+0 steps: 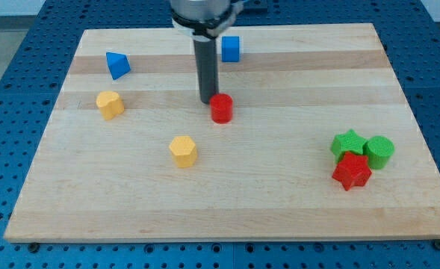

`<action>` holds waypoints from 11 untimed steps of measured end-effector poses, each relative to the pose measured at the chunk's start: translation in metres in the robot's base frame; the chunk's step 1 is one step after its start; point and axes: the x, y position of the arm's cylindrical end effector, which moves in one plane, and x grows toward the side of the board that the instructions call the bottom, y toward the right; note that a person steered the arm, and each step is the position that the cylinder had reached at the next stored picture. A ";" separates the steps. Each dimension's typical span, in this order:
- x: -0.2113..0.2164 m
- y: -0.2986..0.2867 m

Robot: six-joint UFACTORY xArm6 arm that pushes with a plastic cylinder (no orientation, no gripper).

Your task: Move the red circle into the group of blocks

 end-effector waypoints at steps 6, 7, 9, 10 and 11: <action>0.185 0.056; 0.218 0.060; 0.176 0.101; 0.163 0.114; 0.154 0.124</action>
